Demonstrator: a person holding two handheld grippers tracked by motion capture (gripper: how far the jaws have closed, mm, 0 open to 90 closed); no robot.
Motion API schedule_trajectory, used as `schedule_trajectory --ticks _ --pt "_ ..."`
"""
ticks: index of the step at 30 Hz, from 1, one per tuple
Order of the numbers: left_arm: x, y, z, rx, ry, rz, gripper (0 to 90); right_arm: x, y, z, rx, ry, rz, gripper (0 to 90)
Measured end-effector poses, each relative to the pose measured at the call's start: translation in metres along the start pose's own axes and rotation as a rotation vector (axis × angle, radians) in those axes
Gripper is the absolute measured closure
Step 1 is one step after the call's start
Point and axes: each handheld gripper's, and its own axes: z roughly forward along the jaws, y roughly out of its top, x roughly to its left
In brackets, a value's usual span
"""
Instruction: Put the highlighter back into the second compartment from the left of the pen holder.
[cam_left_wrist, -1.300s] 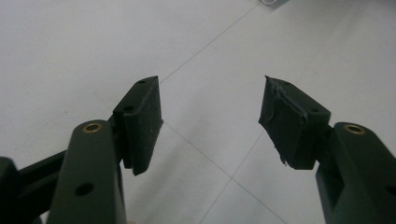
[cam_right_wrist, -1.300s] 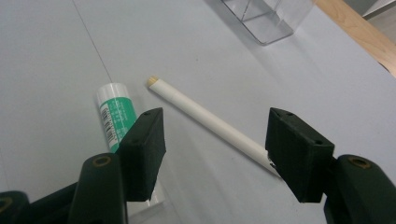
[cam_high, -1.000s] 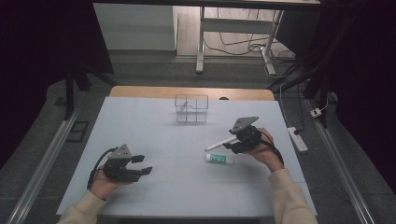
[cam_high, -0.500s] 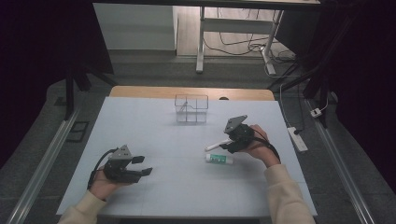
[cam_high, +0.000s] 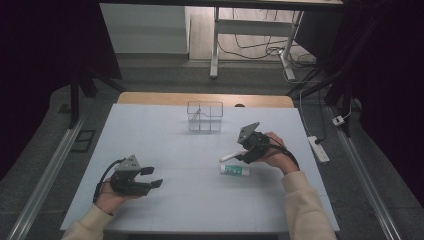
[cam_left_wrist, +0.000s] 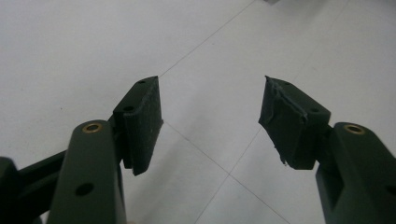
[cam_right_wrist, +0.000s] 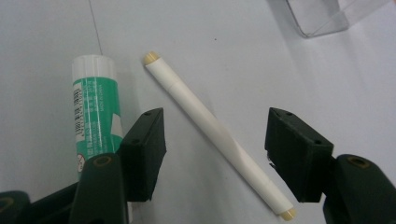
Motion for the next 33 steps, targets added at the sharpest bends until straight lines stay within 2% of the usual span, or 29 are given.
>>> schedule_trajectory --ticks 8,22,25,33 --pt "0.000 -0.001 0.000 0.004 -0.003 0.002 38.1 -0.006 0.004 0.014 0.080 0.035 -0.049 43.1" --pt "0.002 -0.001 0.001 0.014 -0.003 -0.002 38.1 -0.012 0.009 0.030 0.151 0.084 -0.104 52.9" --pt "0.002 -0.002 0.001 0.014 -0.003 -0.002 38.1 -0.014 0.010 0.033 0.164 0.109 -0.117 56.4" --pt "0.002 -0.003 0.002 0.018 -0.003 -0.003 38.1 -0.016 0.011 0.034 0.167 0.160 -0.131 74.0"
